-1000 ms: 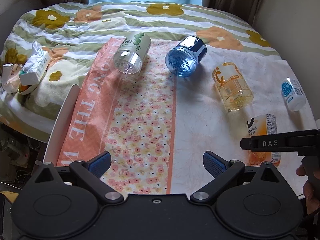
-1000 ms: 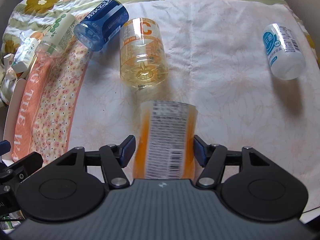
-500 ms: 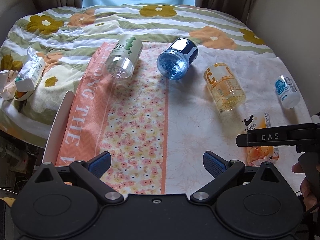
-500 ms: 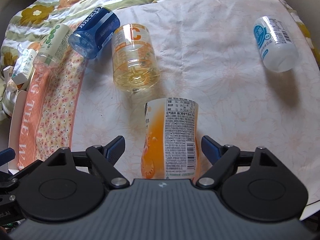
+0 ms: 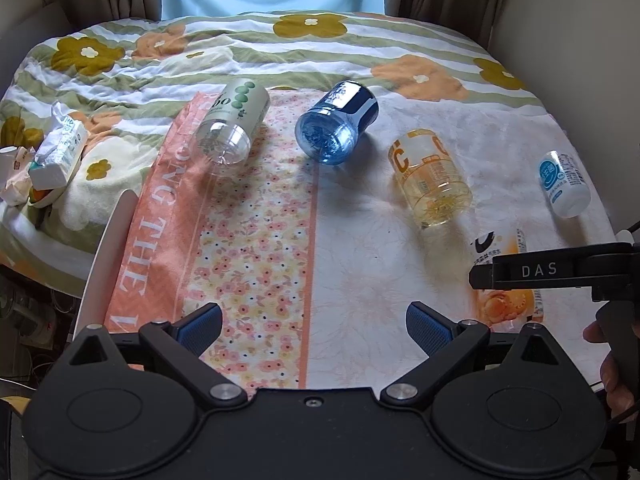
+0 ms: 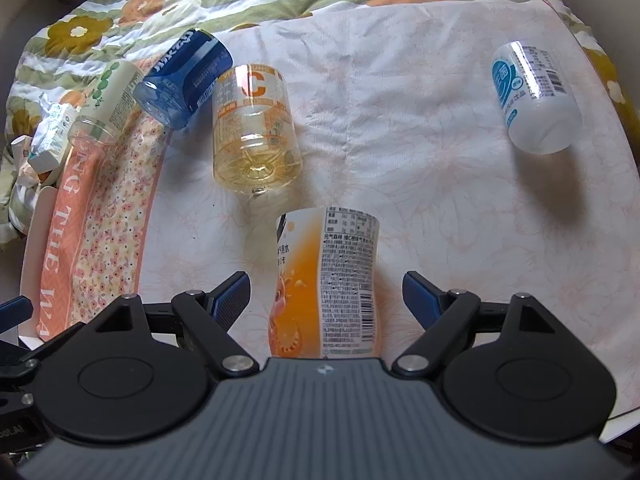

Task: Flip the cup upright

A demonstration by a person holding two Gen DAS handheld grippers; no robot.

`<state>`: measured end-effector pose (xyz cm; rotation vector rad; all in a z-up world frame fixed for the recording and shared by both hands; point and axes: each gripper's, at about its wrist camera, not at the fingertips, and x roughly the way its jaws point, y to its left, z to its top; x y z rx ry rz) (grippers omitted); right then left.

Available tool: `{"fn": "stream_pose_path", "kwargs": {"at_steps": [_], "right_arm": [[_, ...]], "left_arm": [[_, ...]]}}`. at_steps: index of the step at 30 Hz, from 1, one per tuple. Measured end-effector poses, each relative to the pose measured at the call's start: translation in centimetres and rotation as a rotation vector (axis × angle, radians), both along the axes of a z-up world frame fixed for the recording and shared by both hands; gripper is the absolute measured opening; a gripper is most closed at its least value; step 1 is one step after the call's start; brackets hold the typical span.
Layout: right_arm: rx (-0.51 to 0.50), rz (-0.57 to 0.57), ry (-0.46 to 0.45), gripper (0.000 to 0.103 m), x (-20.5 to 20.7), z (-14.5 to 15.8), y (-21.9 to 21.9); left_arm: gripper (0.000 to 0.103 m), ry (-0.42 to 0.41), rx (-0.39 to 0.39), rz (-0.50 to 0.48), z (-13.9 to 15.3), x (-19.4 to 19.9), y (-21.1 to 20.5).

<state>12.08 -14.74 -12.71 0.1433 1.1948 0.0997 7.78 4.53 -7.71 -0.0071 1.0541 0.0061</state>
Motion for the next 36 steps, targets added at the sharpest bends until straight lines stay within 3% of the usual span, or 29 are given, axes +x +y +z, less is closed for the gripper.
{"fn": "stream_pose_path", "kwargs": {"at_steps": [7, 16, 21, 31, 36], "right_arm": [[0.065, 0.026, -0.068, 0.098, -1.0, 3.6, -2.1], [0.082, -0.086, -0.175, 0.098, -2.5, 8.2, -10.6], [0.074, -0.129, -0.178, 0.098, -3.2, 7.6, -14.8], [0.12, -0.221, -0.124, 0.098, -3.7, 4.3, -20.2], [0.128, -0.241, -0.102, 0.098, -3.6, 3.2, -21.5]], "left_arm": [[0.1, -0.031, -0.004, -0.01, 2.1, 0.3, -2.0], [0.1, 0.018, -0.06, -0.066, 3.4, 3.1, -7.7], [0.097, 0.125, -0.092, -0.077, 1.7, 6.0, -11.0], [0.088, 0.284, -0.047, -0.092, -2.7, 9.9, -14.5], [0.076, 0.354, -0.03, -0.085, -4.5, 10.8, -14.9]]}}
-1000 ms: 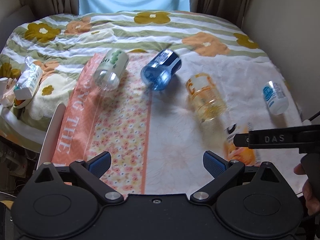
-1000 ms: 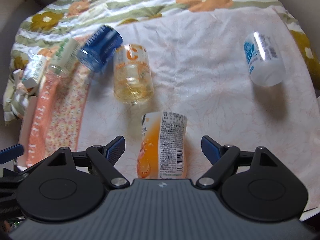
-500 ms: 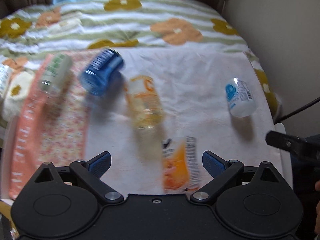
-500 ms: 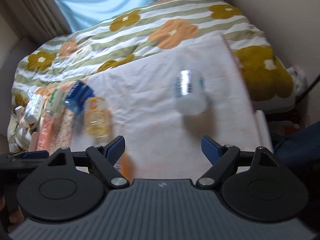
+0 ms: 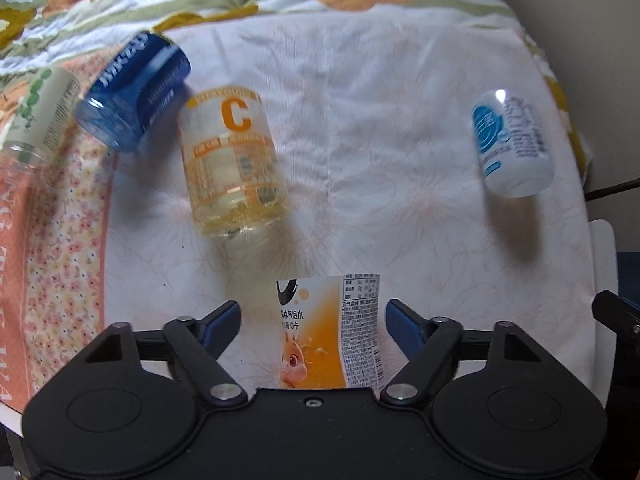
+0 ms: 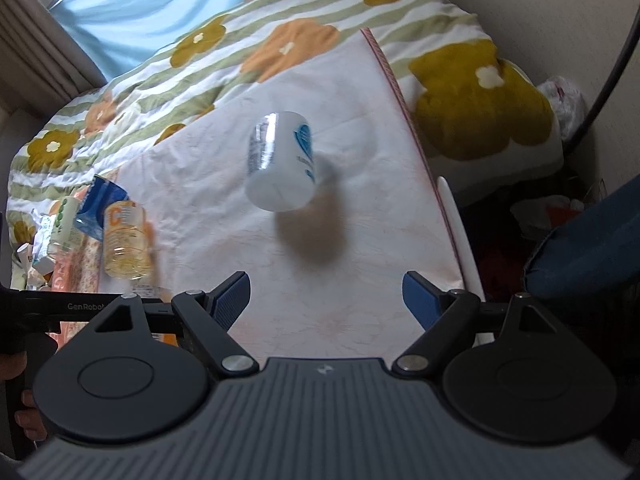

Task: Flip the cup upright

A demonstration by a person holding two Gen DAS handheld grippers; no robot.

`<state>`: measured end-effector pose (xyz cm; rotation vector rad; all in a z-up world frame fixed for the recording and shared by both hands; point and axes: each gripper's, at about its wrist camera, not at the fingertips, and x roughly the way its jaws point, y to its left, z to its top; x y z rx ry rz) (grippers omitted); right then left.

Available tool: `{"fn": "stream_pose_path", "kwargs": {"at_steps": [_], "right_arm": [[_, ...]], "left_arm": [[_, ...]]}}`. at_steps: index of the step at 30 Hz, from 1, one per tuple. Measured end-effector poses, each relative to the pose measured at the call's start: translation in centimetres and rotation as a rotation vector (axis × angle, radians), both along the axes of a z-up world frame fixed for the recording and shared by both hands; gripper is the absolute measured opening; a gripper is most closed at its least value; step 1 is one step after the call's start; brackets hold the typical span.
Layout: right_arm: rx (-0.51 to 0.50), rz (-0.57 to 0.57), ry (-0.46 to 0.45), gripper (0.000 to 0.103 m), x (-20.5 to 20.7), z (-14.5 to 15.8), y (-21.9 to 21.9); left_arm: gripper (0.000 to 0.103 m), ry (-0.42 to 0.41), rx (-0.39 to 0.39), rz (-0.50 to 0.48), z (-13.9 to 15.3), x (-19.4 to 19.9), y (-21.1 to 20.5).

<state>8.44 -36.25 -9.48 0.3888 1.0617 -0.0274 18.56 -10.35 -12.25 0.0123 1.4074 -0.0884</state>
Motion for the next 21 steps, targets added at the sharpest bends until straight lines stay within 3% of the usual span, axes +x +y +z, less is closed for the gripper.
{"fn": "stream_pose_path", "kwargs": {"at_steps": [4, 5, 12, 21], "right_arm": [[0.007, -0.012, 0.012, 0.098, 0.1, -0.6, -0.6], [0.008, -0.015, 0.014, 0.098, 0.1, -0.7, -0.7], [0.011, -0.03, 0.011, 0.098, 0.3, -0.7, -0.8], [0.012, -0.011, -0.006, 0.098, 0.3, -0.1, 0.5]], "left_arm": [[0.072, 0.03, -0.001, 0.002, -0.9, 0.5, 0.0], [0.064, 0.036, -0.005, 0.0, -1.0, 0.6, 0.0], [0.063, 0.034, -0.024, -0.006, -1.2, 0.7, 0.0], [0.061, -0.126, -0.043, -0.033, 2.1, -1.1, -0.2]]}}
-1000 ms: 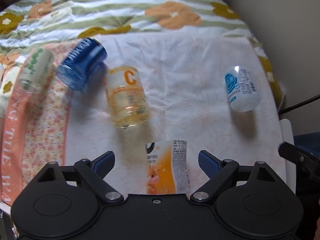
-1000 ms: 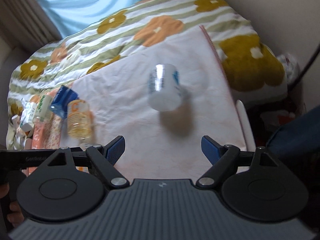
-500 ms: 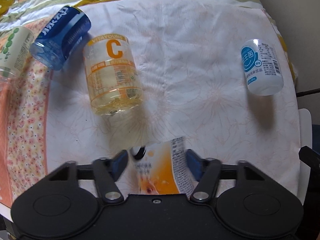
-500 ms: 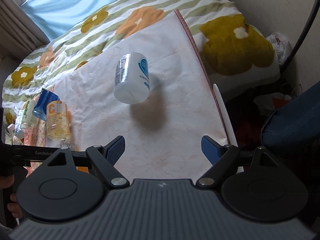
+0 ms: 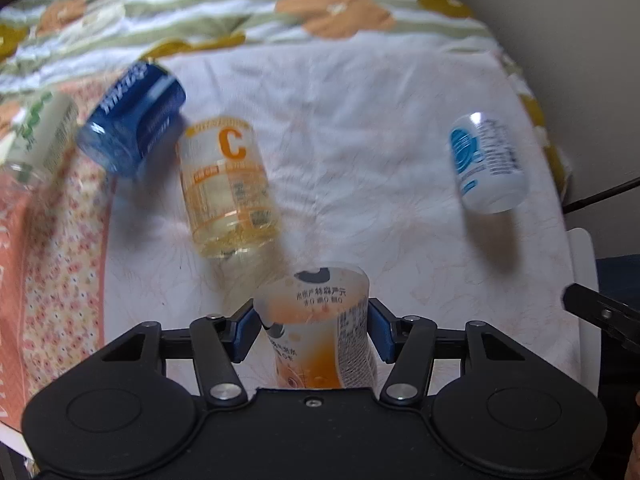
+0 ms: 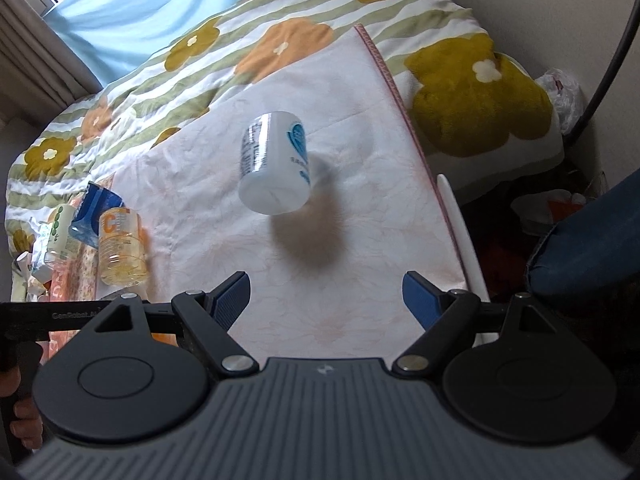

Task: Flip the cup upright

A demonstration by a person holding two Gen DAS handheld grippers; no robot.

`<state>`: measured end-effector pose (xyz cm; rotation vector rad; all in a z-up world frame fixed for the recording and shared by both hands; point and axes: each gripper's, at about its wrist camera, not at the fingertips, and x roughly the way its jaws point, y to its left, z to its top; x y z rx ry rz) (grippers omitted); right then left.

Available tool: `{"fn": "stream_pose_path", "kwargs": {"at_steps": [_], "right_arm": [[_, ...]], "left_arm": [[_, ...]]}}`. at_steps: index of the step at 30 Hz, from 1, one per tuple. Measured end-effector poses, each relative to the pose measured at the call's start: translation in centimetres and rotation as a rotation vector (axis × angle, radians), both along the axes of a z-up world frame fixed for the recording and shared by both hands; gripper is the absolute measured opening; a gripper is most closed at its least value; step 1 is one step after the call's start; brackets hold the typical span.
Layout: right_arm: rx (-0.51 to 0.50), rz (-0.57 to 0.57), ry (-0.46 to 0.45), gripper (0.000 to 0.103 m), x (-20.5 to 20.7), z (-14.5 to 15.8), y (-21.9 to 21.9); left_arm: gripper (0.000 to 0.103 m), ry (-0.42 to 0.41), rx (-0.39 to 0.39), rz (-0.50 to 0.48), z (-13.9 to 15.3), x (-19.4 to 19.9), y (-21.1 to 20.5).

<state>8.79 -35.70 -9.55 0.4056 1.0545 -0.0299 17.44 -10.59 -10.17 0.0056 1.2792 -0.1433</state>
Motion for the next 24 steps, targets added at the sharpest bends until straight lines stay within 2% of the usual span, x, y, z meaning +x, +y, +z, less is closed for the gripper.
{"fn": "stream_pose_path", "kwargs": {"at_steps": [6, 15, 24], "right_arm": [[-0.008, 0.021, 0.005, 0.098, -0.7, -0.2, 1.3], [-0.029, 0.036, 0.045, 0.098, -2.3, -1.9, 2.8], [-0.042, 0.044, 0.067, 0.098, -3.4, -2.7, 3.8]], "left_arm": [[0.06, -0.18, 0.033, -0.045, 1.4, -3.4, -1.2], [0.06, -0.467, 0.083, -0.11, 0.6, -7.6, -1.9], [0.06, -0.509, 0.063, -0.109, -1.3, -8.3, -1.5]]}}
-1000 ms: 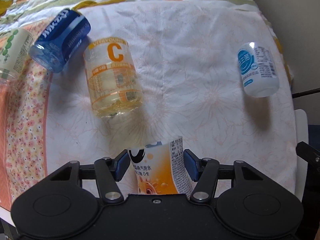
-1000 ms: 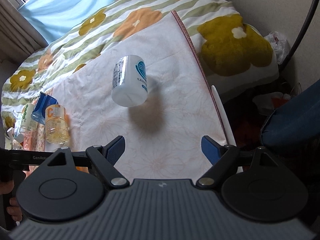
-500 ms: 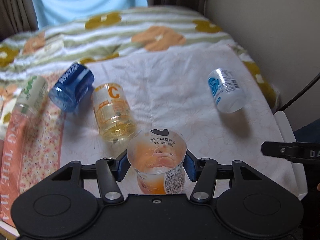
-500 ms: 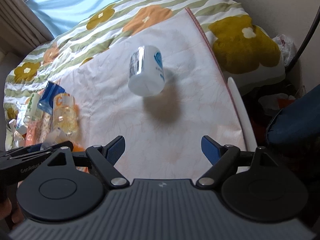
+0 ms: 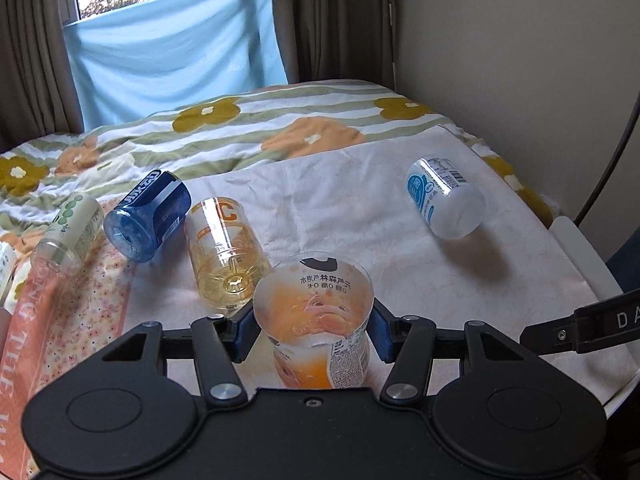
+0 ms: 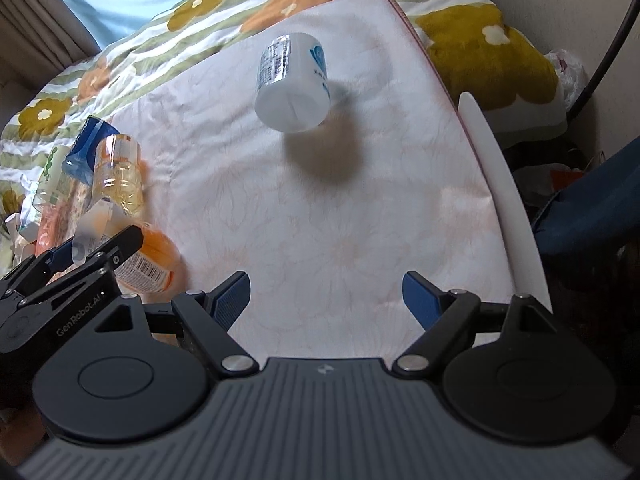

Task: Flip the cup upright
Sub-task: 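Lower the cup upright onto the sheet with the left gripper, then open the left gripper and withdraw it from the cup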

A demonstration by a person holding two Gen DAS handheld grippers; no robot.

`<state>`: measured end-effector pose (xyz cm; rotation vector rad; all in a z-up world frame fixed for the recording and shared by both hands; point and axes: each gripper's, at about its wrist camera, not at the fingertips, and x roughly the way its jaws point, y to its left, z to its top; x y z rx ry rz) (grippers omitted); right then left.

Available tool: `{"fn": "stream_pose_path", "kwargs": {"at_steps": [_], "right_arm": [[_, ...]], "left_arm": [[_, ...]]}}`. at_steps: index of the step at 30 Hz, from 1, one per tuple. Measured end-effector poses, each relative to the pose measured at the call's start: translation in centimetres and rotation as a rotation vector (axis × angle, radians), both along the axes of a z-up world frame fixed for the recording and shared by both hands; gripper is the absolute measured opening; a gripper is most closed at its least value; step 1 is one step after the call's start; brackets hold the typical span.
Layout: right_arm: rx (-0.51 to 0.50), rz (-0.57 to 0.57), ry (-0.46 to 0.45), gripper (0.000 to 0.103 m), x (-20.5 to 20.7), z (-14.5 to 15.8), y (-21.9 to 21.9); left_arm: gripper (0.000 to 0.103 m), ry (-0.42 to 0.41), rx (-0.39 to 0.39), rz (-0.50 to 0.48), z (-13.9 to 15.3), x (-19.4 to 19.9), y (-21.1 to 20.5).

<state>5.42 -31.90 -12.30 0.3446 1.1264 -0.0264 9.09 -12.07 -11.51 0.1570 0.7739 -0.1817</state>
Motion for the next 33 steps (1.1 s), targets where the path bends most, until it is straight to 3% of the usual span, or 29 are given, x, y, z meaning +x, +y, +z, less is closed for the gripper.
{"fn": "stream_pose_path", "kwargs": {"at_steps": [15, 16, 18, 19, 23, 33], "right_arm": [[-0.002, 0.002, 0.0, 0.098, -0.1, 0.0, 0.8], [-0.002, 0.001, 0.0, 0.098, -0.1, 0.0, 0.9], [-0.002, 0.002, 0.0, 0.098, -0.1, 0.0, 0.9], [-0.003, 0.002, 0.0, 0.098, -0.1, 0.1, 0.9], [-0.004, 0.002, -0.008, 0.098, -0.2, 0.3, 1.0], [-0.041, 0.007, -0.105, 0.098, -0.9, 5.0, 1.7]], "left_arm": [[0.062, 0.062, -0.026, -0.006, -0.5, -0.8, 0.5], [0.064, 0.066, -0.025, -0.007, -0.5, -0.8, 0.5], [0.081, 0.065, -0.02, -0.005, -0.5, -0.7, 0.5], [0.085, 0.058, -0.017, -0.007, -0.5, -0.8, 0.5], [0.088, 0.035, 0.005, -0.023, 0.0, -1.0, 0.2], [0.088, -0.017, -0.013, -0.034, 4.9, -2.6, 1.5]]}}
